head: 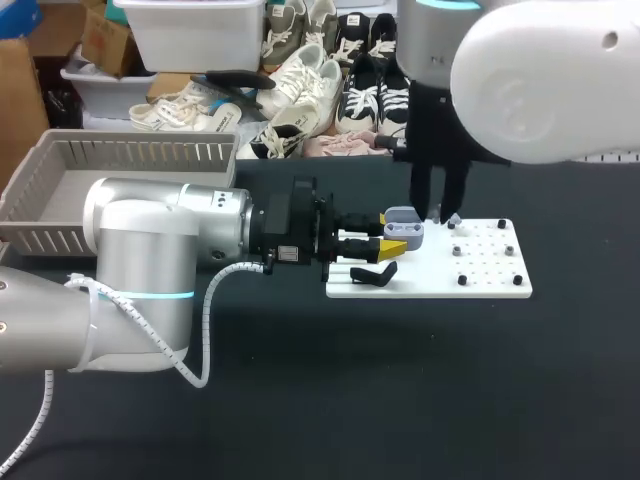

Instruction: Pick up each earbud case from the left stands, insert the matching earbuds, close the lid, and place the case in the box.

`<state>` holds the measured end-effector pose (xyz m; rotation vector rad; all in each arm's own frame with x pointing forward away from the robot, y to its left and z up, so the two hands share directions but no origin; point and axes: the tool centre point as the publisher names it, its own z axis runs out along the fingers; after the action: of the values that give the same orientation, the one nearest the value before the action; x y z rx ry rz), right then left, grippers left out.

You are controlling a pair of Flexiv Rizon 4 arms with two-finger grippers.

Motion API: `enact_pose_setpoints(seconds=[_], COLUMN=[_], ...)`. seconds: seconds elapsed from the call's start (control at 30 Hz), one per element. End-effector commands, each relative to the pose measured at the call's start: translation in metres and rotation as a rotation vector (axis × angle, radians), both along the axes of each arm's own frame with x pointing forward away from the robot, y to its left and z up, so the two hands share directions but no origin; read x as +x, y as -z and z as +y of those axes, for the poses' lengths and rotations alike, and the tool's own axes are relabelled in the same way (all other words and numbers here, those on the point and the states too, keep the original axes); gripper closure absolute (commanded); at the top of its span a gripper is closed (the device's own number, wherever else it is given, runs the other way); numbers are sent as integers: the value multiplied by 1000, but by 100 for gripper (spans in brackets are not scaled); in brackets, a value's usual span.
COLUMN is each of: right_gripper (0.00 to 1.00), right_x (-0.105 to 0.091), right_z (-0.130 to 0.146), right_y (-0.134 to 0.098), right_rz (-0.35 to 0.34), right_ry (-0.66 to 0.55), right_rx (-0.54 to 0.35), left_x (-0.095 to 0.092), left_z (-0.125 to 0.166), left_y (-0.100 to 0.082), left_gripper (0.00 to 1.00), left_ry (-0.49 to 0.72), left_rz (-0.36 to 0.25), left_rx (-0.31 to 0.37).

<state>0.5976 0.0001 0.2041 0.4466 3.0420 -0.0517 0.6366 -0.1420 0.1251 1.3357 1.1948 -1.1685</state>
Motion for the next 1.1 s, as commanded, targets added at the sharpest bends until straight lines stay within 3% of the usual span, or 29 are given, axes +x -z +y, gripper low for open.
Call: enact_pose_setpoints(seconds=[0.03, 0.43, 1.1], right_gripper=[100, 100, 100], right_x=[5, 19, 26], right_z=[9, 18, 17], right_y=[3, 10, 21], right_rz=[14, 26, 38], right_ry=[-5, 83, 100], right_rx=[-16, -42, -31], left_x=[-2, -2, -2], left_z=[0, 0, 0], left_y=[0, 0, 0], left_gripper=[100, 100, 100], left_ry=[-6, -6, -6], left_rz=[-2, -2, -2], left_rx=[-1, -1, -1])
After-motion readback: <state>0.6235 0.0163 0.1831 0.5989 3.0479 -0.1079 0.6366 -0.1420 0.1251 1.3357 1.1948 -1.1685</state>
